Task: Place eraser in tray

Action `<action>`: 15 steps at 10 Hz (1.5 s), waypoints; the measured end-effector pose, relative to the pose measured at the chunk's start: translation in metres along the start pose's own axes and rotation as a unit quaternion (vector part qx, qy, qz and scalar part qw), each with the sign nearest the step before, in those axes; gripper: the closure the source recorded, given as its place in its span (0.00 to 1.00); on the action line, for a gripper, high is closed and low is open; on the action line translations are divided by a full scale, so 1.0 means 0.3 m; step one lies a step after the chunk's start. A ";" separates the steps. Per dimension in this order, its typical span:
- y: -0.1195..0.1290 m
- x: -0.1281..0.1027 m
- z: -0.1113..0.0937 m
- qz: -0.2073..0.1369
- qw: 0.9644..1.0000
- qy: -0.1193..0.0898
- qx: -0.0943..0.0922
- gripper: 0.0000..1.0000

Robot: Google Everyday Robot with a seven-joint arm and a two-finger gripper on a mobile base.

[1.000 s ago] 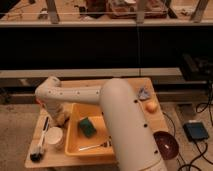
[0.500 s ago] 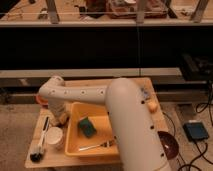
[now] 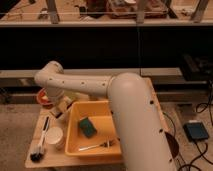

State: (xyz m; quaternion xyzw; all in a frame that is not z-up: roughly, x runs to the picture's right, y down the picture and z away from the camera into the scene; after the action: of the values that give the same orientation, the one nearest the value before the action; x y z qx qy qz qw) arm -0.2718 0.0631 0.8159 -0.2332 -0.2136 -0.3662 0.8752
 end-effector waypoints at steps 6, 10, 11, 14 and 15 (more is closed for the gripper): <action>-0.077 0.057 -0.179 -0.001 0.994 -0.028 0.108 1.00; -0.002 0.098 -0.359 0.018 0.995 0.014 0.101 1.00; 0.046 0.101 -0.373 0.032 0.996 0.012 0.082 1.00; 0.262 0.157 -0.348 0.105 0.994 -0.006 0.038 1.00; 0.346 0.187 -0.330 0.137 0.990 -0.012 0.028 1.00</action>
State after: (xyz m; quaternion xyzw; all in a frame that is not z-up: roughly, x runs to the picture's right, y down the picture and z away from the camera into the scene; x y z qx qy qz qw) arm -0.1391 0.0415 0.7412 -0.2398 -0.1999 -0.2345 0.9206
